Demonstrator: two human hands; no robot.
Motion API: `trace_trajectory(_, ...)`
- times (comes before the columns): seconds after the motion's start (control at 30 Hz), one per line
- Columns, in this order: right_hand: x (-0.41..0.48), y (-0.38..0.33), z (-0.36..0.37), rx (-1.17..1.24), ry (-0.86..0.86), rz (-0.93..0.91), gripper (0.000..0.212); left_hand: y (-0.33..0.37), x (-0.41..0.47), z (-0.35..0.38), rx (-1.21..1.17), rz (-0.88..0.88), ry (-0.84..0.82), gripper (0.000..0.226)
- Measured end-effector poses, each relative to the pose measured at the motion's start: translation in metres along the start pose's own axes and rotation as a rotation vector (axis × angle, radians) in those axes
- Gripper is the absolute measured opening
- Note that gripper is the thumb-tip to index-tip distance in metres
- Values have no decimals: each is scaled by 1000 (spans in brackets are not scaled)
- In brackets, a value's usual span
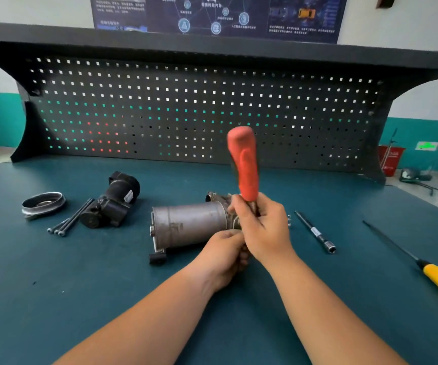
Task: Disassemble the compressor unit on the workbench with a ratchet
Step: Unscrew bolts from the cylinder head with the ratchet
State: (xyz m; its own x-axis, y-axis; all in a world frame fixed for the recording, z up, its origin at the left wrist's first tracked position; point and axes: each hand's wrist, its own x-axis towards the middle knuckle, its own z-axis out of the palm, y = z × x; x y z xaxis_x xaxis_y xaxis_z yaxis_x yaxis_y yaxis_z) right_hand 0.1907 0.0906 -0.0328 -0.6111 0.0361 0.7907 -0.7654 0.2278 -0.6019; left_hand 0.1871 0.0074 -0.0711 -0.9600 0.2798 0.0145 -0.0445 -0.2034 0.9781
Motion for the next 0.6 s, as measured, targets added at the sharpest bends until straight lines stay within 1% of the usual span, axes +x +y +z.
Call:
trace_trajectory(0.03,1,-1,-1,142,84,107,32,-2,1,-2,-22,-21,-7,38)
trace_trajectory(0.1,5,2,-4,403,274,288,34,3,4,2,-99,-59,4,51)
trace_trajectory(0.17,11,11,-11,524,486,474,36,2,5,9,-139,-59,6,56)
trace_trajectory(0.23,13,21,-17,655,644,716,37,3,6,9,-136,-53,13,53)
trace_trajectory(0.27,12,26,-19,724,691,833,37,3,5,8,-118,-55,13,47)
trace_trajectory(0.3,13,30,-19,778,719,904,36,4,5,9,-111,-53,15,41)
trace_trajectory(0.33,12,32,-20,790,728,927,36,4,5,8,-100,-59,26,37)
trace_trajectory(0.4,14,32,-20,666,695,857,33,4,3,7,-85,-91,41,34)
trace_trajectory(0.47,18,25,-18,460,612,663,31,4,2,4,-50,-94,40,36)
trace_trajectory(0.57,13,10,-13,99,343,277,30,1,2,4,-9,-65,29,45)
trace_trajectory(0.6,9,6,-9,-12,209,126,30,2,1,5,-2,-46,14,40)
